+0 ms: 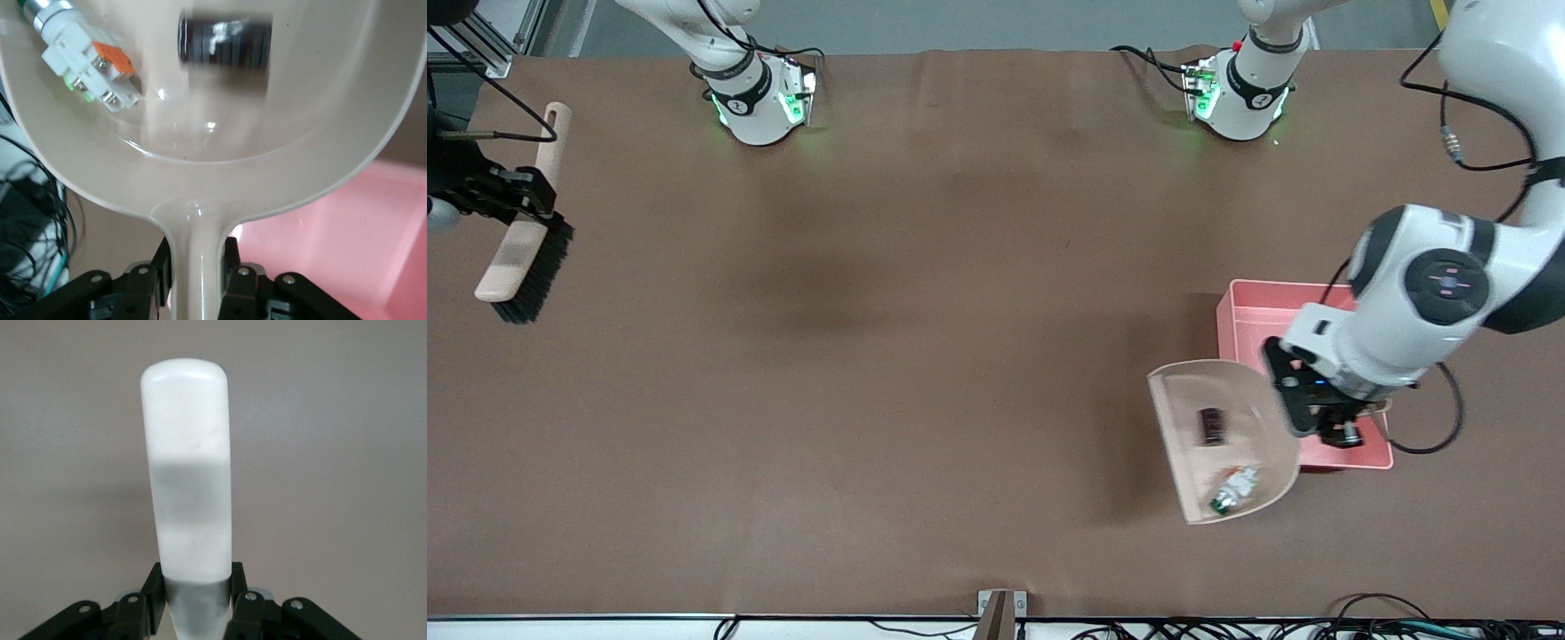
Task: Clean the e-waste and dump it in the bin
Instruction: 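Carry the dustpan to the bin with the left gripper while the right gripper withdraws, then tilt the dustpan over the pink bin with the left gripper to dump items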
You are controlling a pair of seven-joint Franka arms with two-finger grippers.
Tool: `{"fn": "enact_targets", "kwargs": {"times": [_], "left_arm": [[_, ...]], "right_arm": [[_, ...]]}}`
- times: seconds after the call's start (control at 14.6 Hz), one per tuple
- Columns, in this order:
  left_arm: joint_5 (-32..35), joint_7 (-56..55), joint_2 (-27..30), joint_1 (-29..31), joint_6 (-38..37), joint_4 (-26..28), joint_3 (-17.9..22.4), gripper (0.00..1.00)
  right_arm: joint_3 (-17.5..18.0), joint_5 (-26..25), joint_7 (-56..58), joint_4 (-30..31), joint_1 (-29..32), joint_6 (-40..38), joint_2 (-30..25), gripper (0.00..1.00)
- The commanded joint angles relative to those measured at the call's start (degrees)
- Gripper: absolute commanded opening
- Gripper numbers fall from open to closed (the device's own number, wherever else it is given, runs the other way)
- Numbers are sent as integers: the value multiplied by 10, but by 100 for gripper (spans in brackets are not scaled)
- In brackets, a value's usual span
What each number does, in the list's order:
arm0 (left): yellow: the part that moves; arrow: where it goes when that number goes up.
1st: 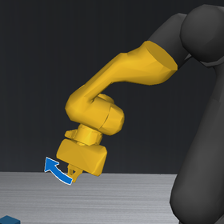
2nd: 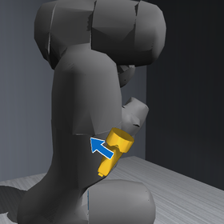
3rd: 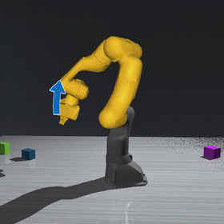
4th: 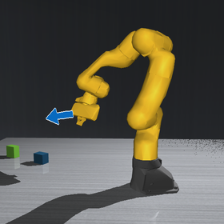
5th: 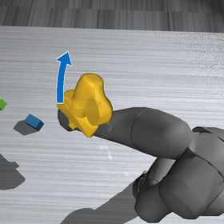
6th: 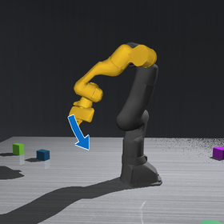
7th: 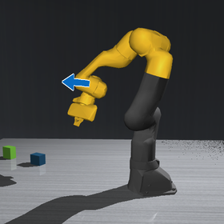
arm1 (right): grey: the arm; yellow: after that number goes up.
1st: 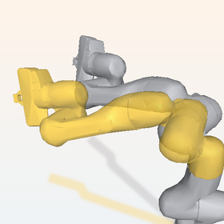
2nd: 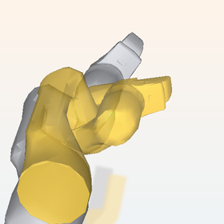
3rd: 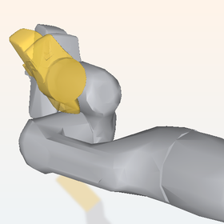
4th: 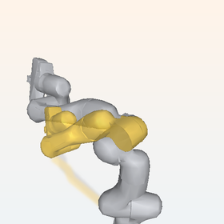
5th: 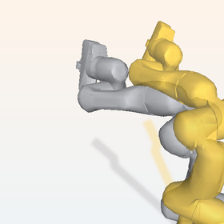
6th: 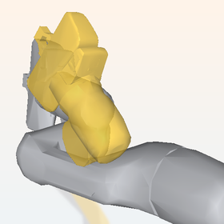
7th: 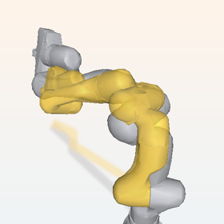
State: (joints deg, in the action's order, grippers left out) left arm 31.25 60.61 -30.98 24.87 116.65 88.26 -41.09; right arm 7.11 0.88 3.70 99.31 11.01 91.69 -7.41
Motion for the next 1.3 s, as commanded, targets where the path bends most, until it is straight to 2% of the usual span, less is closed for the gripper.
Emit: {"fn": "enact_targets", "kwargs": {"times": [0.0,0.14,0.34,0.55,0.75,0.82,1.03,1.23], "left_arm": [[-7,65,27,44,-32,22,-15,1],[1,93,46,62,-37,44,-14,1],[28,122,82,110,-36,95,-15,1],[49,147,124,157,-15,150,-15,1],[89,184,131,186,2,178,-14,1],[104,187,131,186,1,184,-14,1],[175,184,127,187,0,196,-14,1],[224,177,122,184,-3,197,-14,1]], "right_arm": [[10,-5,0,-34,8,-16,33,3],[13,-5,-3,-29,5,-46,34,3],[14,2,-15,-6,-12,-40,44,0],[13,3,-19,73,-6,52,75,0],[12,3,-16,154,7,148,92,0],[11,3,-16,169,11,161,105,0],[12,3,-19,195,29,174,188,1],[11,3,-18,261,38,315,216,0]]}}
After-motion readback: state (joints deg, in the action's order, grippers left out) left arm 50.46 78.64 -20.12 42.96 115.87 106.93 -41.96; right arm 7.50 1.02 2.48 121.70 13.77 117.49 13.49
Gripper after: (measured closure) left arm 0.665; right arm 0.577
